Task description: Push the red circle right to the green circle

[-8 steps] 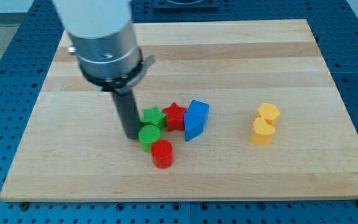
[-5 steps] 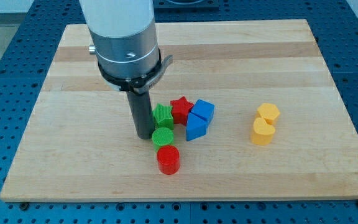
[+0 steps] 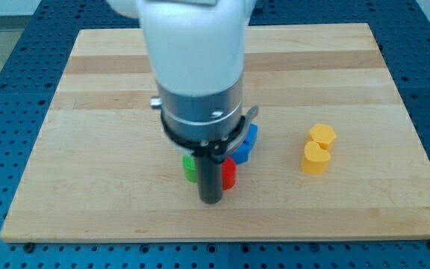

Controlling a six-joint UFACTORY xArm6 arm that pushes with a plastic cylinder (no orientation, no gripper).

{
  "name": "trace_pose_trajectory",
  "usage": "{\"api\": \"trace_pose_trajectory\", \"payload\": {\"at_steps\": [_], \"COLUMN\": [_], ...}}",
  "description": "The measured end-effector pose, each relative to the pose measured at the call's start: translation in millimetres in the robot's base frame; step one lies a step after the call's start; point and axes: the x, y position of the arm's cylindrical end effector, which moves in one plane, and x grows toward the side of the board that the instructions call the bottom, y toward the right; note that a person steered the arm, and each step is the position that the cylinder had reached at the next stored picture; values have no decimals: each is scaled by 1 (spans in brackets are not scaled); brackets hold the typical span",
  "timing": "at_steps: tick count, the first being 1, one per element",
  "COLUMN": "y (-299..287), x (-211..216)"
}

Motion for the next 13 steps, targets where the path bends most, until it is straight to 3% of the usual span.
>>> {"api": "trace_pose_trajectory", "payload": {"at_steps": [1, 2, 4, 5, 6, 8, 11, 13], "y": [14, 14, 9, 84, 123, 99, 87, 50], "x": [-29, -28, 58, 19, -40, -63, -36, -35]}}
